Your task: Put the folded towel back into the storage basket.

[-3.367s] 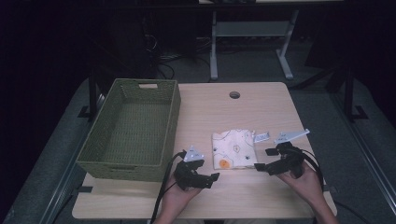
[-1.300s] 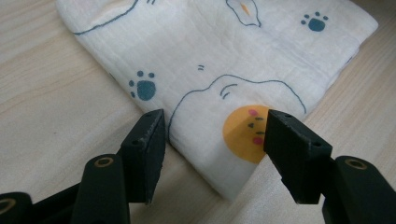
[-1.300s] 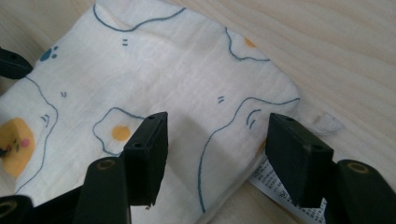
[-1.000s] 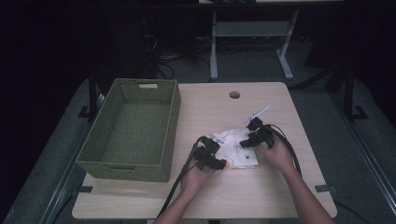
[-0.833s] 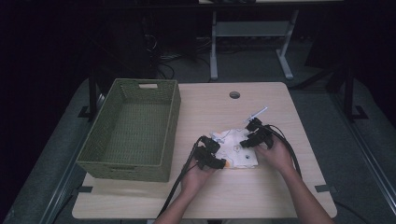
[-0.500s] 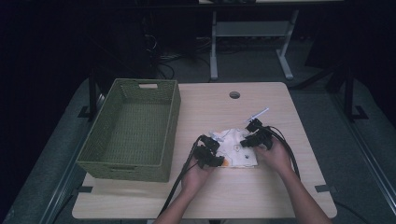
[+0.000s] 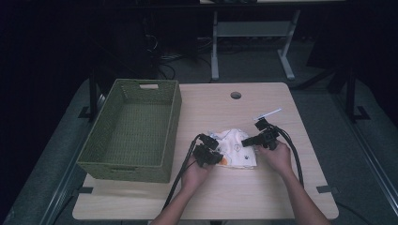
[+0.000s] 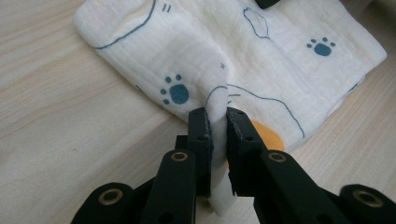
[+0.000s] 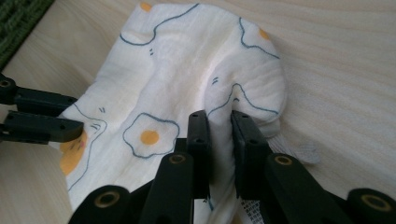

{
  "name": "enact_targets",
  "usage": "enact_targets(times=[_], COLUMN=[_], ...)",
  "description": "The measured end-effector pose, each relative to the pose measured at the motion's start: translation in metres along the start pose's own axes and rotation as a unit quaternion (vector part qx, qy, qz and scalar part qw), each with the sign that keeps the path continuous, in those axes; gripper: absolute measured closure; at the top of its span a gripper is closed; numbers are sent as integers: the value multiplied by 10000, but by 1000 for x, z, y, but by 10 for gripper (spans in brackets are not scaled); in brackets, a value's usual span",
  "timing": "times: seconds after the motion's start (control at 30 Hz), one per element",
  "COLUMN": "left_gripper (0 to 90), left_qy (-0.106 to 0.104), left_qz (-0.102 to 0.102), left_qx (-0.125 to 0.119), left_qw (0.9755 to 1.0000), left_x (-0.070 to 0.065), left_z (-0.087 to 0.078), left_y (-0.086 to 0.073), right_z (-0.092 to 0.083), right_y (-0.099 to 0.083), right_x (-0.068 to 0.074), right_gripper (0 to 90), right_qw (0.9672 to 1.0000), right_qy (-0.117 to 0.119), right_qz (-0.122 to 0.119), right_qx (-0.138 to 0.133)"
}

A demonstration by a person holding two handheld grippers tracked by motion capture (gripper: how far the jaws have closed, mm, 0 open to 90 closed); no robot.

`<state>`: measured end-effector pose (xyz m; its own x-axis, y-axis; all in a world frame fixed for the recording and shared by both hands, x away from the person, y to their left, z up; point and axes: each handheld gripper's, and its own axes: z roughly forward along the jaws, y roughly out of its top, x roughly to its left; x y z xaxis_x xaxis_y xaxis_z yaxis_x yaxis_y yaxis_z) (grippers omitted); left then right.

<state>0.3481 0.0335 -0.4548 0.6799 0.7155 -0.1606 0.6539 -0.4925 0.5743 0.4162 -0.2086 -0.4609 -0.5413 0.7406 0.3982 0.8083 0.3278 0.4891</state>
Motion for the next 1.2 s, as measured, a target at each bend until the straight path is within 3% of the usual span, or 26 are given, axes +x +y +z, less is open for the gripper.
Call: enact_targets(times=[0.2,0.47,1.2], left_gripper=[821,823,823], left_qy=[-17,-34,-129], left_qz=[-88,-123,-28], left_qx=[-43,-216,-450], left_qw=[10000,9997,9989], left_x=[3,7,3], left_z=[-3,-22,-63], left_y=[1,8,23], right_z=[-3,-13,-42], right_y=[-2,1,9], right_x=[-3,-2,11], right_gripper=[788,788,788], right_qw=[9991,9967,9937], right_qy=[294,586,773], right_qz=[203,320,381], right_qx=[-231,-466,-715])
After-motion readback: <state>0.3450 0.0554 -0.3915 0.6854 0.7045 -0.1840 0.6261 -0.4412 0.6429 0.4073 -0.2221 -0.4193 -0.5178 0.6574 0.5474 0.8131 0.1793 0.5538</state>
